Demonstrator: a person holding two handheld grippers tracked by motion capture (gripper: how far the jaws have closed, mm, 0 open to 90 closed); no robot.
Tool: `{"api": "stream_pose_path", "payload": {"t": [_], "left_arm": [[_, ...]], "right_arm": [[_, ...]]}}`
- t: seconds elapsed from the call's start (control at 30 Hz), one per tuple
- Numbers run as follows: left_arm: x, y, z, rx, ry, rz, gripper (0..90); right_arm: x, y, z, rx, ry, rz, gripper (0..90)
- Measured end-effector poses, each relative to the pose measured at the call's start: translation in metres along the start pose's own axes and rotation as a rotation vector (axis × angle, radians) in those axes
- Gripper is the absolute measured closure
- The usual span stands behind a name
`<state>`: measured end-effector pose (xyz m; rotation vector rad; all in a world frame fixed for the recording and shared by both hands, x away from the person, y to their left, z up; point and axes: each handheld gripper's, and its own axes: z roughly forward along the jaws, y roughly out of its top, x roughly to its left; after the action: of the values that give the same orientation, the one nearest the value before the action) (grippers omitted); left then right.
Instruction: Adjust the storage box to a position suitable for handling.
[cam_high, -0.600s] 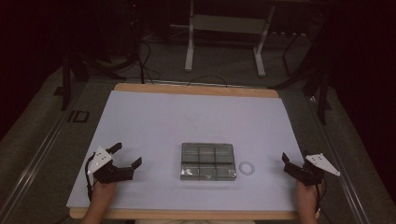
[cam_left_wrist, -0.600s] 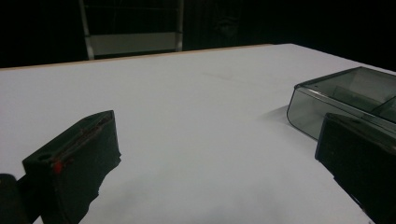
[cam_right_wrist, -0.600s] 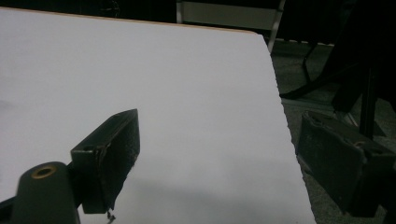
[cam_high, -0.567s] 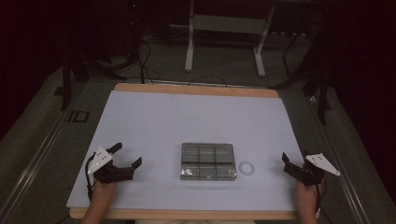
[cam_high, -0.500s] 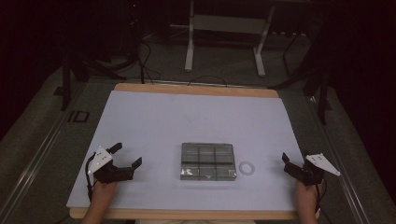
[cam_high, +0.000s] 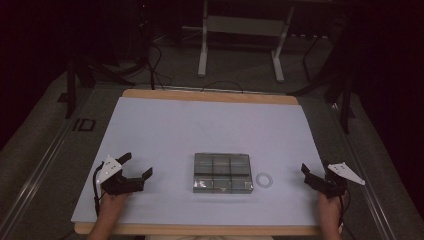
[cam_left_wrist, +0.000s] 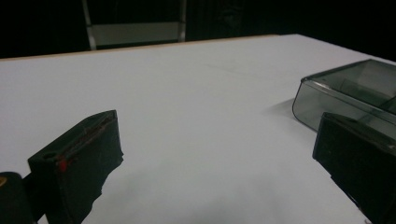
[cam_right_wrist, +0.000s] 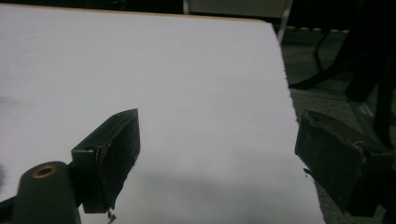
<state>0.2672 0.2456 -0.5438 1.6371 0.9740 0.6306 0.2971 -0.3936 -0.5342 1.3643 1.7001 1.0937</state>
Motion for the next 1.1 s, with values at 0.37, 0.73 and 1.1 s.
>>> {"api": "stream_pose_path", "payload": {"t": [0.37,0.73,1.1], "left_arm": [[-0.012,0.013,0.010,0.072,-0.138,-0.021,1.3],[-0.019,0.025,0.013,0.115,-0.219,0.016,1.3],[-0.028,0.035,0.023,0.146,-0.271,0.065,1.4]], "right_arm": [[0.005,0.015,-0.001,0.019,0.131,0.004,15.2],[0.020,0.026,0.003,0.054,0.230,-0.064,14.2],[0.037,0.029,0.011,0.077,0.403,-0.101,14.0]]}}
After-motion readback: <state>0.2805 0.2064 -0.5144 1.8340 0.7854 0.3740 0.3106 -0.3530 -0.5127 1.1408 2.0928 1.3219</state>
